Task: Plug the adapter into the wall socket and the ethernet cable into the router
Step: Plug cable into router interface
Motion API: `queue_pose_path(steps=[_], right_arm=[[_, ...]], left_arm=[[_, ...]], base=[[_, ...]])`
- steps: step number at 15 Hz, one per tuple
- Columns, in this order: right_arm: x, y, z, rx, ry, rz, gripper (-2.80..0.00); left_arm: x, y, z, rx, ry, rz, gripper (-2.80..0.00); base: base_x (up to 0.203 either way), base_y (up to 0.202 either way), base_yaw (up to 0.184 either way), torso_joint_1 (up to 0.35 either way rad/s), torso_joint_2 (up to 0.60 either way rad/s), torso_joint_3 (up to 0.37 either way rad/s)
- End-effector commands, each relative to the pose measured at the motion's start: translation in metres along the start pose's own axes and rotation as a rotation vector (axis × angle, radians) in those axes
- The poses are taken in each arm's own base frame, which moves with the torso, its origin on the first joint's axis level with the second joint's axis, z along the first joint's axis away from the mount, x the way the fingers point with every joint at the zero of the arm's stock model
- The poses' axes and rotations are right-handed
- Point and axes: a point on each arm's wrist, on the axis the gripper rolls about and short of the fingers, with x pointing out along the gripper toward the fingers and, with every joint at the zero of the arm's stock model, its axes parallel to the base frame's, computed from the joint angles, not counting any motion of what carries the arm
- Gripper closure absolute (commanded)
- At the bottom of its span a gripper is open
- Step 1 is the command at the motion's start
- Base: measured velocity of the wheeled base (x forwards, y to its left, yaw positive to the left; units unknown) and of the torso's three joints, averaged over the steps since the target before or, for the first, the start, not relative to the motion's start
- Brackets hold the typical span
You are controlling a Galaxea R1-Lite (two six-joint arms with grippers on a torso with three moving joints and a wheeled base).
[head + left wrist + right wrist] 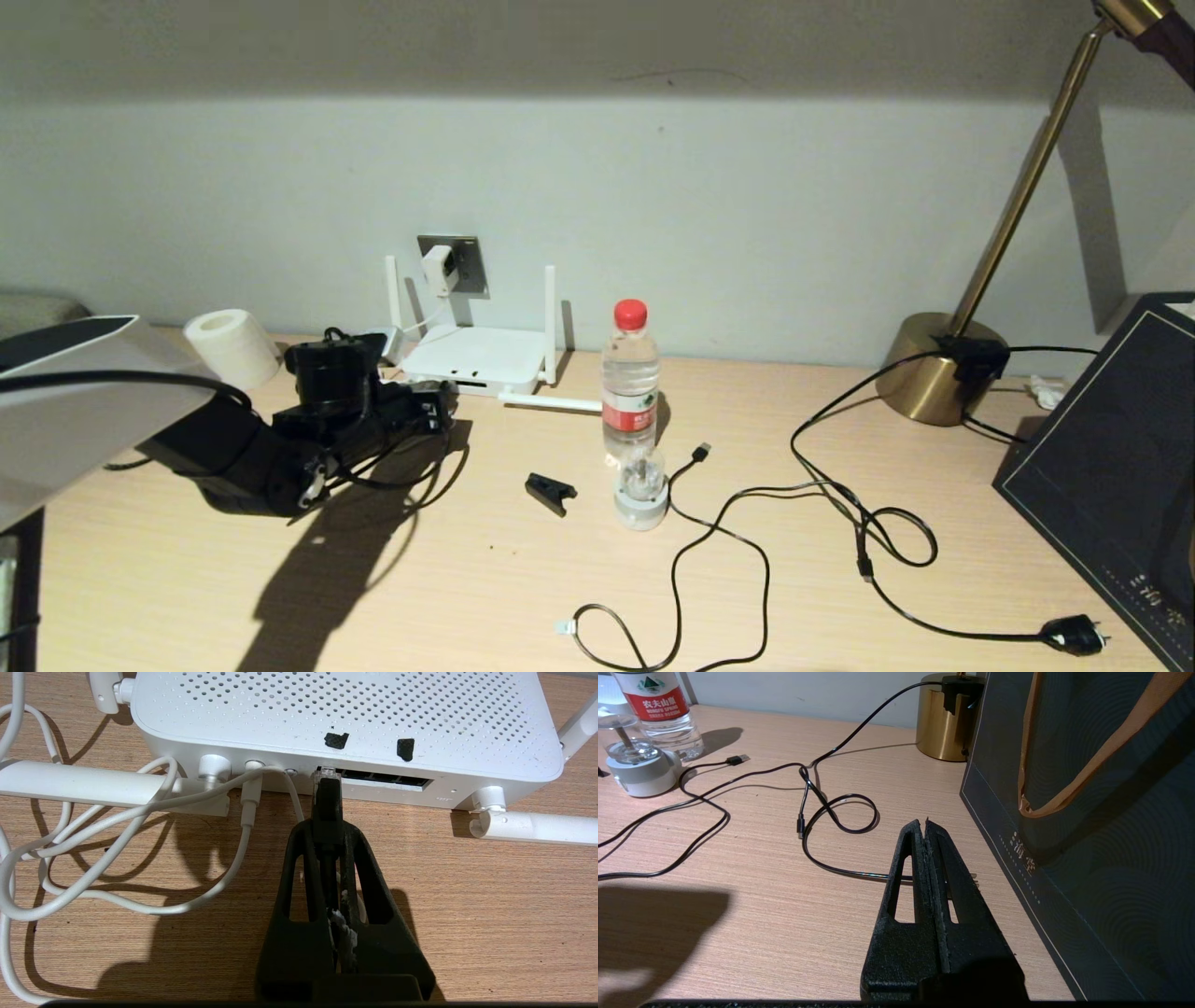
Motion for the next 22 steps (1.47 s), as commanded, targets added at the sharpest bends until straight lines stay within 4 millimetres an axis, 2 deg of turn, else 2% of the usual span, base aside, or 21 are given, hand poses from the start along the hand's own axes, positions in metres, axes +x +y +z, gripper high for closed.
queue_pose_path(steps=[1, 14, 22], right_arm=[[0.002, 0.000, -0.010, 0.000, 0.034, 0.002, 0.00], [0.002, 0.000, -0.010, 0.000, 0.035, 0.002, 0.00], [0.002, 0.000, -0.009, 0.000, 0.034, 0.002, 0.00]], left_arm=[[0.003, 0.000, -0.002, 0.000, -0.001, -0.002, 0.00], [0.009, 0.000, 0.000, 0.001, -0.012, -0.002, 0.00], [0.010, -0.010, -0.002, 0.008, -0.006, -0.022, 0.00]], base=[[0.000, 0.000, 0.000, 0.000, 0.00, 0.000], [0.000, 0.000, 0.000, 0.000, 0.00, 0.000], [0.000, 0.000, 0.000, 0.000, 0.00, 0.000]])
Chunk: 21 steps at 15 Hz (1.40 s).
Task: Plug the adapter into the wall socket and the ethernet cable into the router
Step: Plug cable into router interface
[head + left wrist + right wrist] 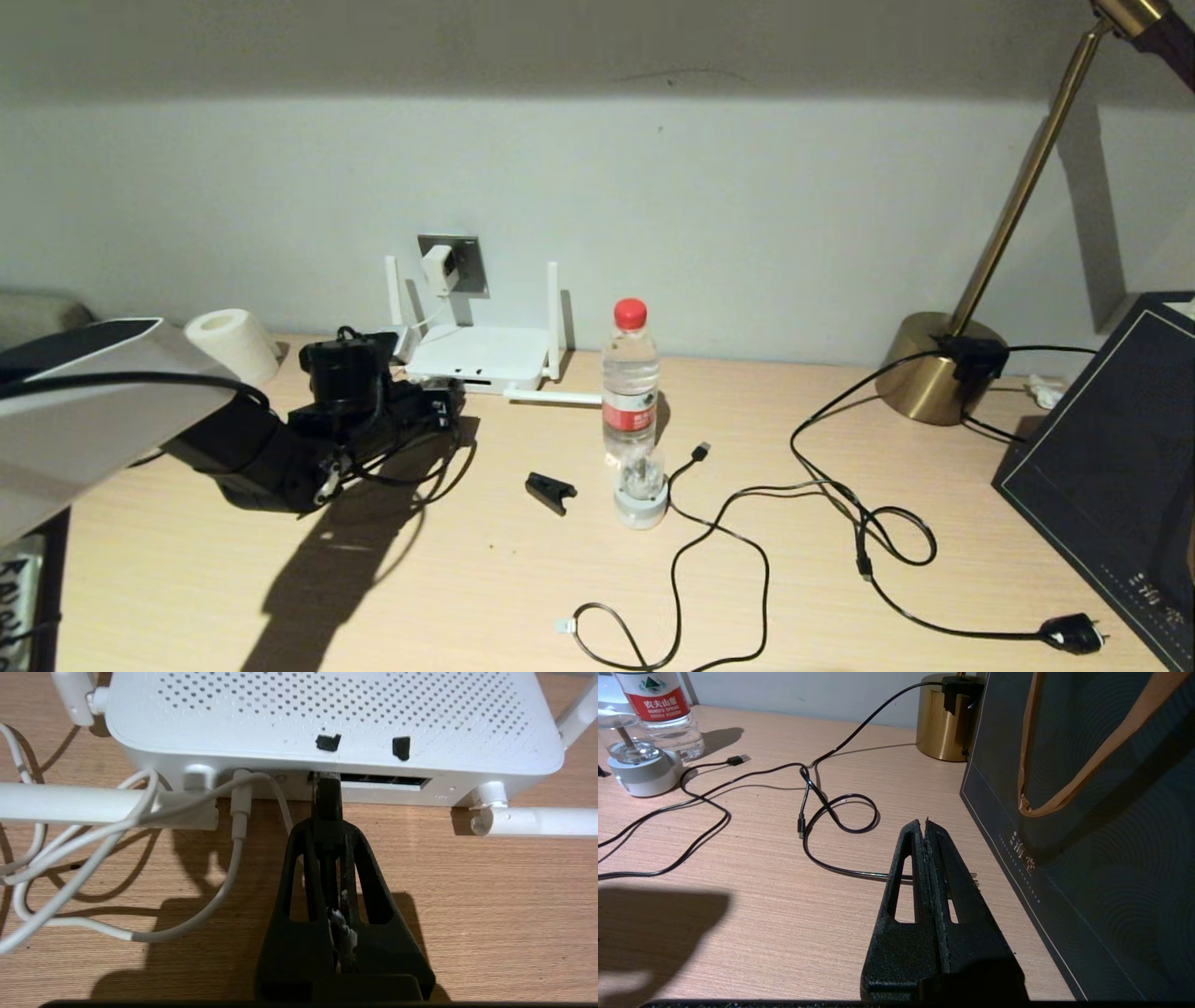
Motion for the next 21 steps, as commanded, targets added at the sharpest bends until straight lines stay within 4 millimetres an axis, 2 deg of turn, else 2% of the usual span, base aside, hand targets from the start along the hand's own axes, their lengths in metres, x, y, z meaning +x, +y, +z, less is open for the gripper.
queue_pose_path(steps=[1, 21], right_arm=[[0.0020, 0.0004, -0.0094, 0.000, 0.034, 0.003, 0.00], [0.0020, 0.0004, -0.0095, 0.000, 0.034, 0.003, 0.00]], left_arm=[[-0.0003, -0.0026, -0.0007, 0.001, 0.004, -0.007, 0.00], [0.0000, -0.0012, -0.0008, 0.000, 0.003, -0.003, 0.00]], base=[[0.000, 0.000, 0.000, 0.000, 0.00, 0.000], [0.000, 0.000, 0.000, 0.000, 0.00, 0.000]])
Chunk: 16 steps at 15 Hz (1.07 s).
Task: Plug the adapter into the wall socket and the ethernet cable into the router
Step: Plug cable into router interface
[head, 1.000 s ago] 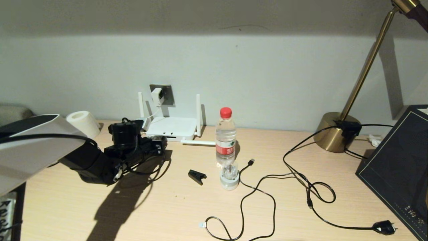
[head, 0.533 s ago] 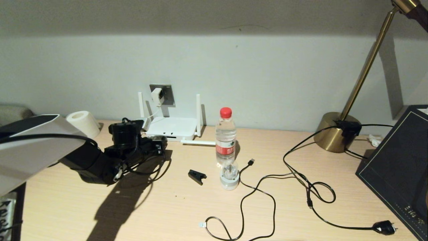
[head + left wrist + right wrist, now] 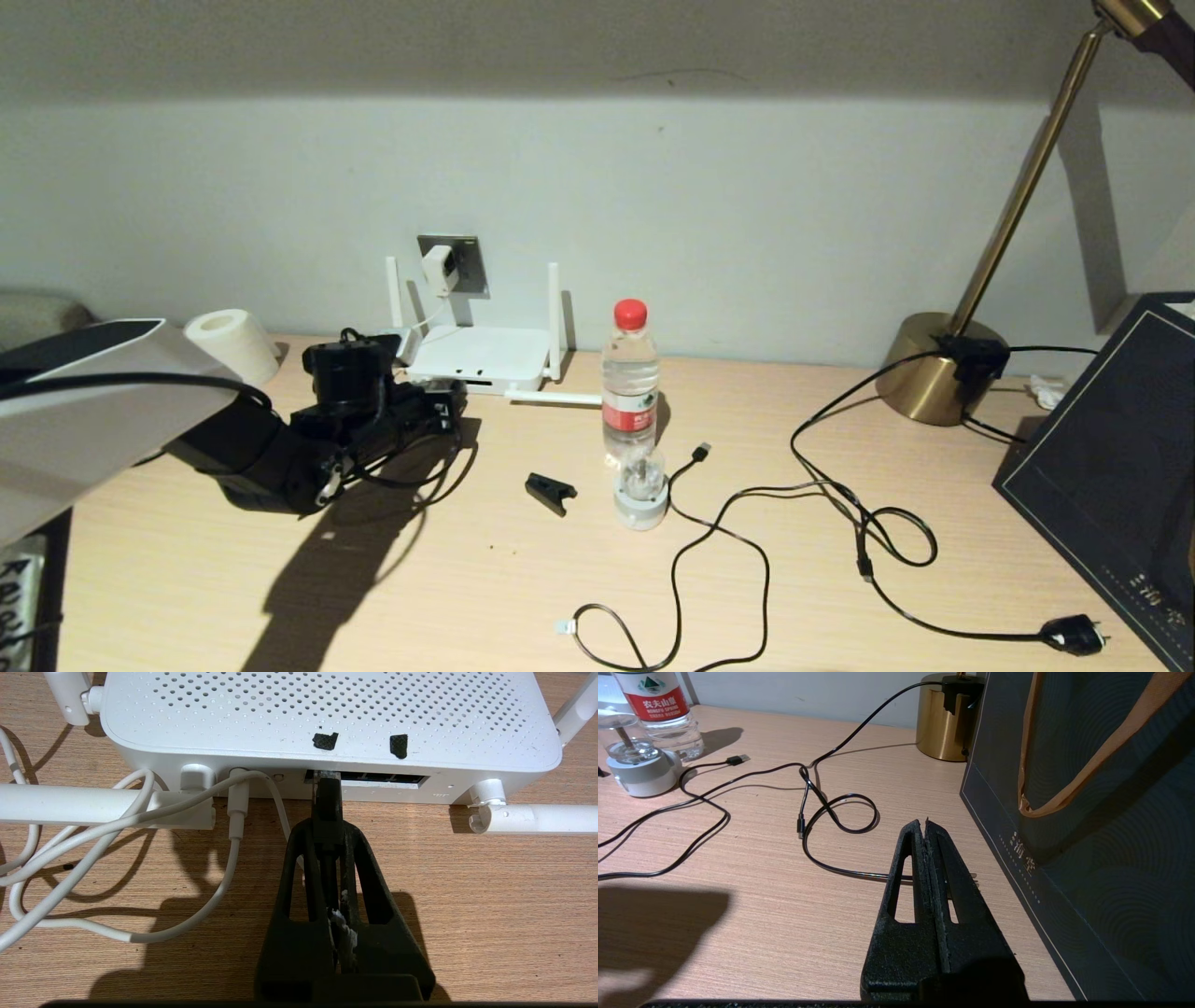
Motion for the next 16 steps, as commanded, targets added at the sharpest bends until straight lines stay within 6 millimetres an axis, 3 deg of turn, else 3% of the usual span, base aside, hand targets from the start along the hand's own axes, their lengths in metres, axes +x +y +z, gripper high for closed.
queue_pose_path(steps=[1, 16], right_arm=[[0.0020, 0.0004, -0.0095, 0.000, 0.034, 0.001, 0.00], [0.0020, 0.0004, -0.0094, 0.000, 0.034, 0.001, 0.00]], left_arm=[[0.0001, 0.0002, 0.0004, -0.001, -0.005, 0.000, 0.00], [0.0000, 0.0002, -0.0012, -0.001, 0.000, 0.000, 0.00]], base=[[0.000, 0.000, 0.000, 0.000, 0.00, 0.000], [0.000, 0.000, 0.000, 0.000, 0.00, 0.000]])
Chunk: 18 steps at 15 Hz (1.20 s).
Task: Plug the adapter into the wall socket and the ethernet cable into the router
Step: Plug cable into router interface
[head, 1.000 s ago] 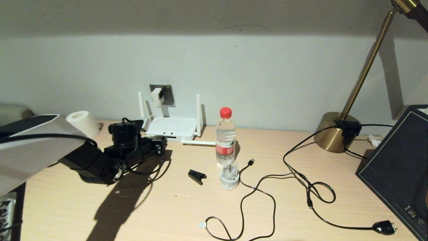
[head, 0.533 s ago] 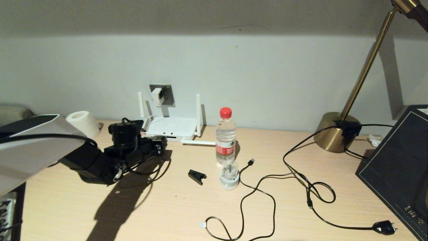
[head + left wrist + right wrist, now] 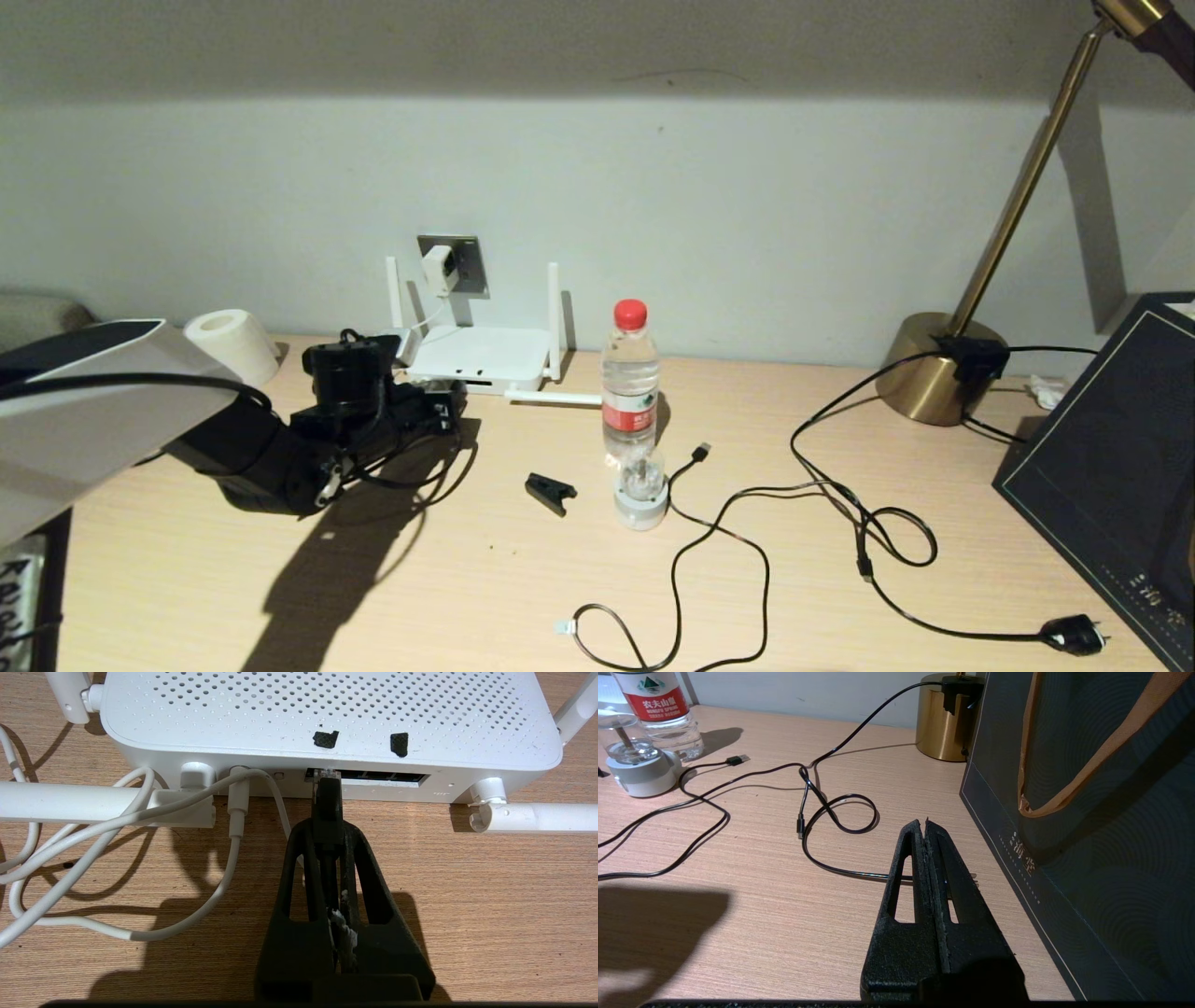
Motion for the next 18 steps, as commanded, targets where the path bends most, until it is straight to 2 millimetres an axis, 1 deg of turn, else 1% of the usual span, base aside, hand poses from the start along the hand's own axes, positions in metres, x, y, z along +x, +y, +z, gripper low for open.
queue_pose_path(steps=[1, 18], right_arm=[[0.0020, 0.0004, -0.0094, 0.000, 0.034, 0.002, 0.00], [0.0019, 0.0004, -0.0096, 0.000, 0.035, 0.002, 0.00]], left_arm=[[0.0003, 0.0002, -0.0004, 0.000, -0.002, 0.000, 0.00], [0.0027, 0.0009, 0.0021, 0.000, -0.011, 0.001, 0.00]], base=[[0.000, 0.000, 0.000, 0.000, 0.00, 0.000], [0.000, 0.000, 0.000, 0.000, 0.00, 0.000]])
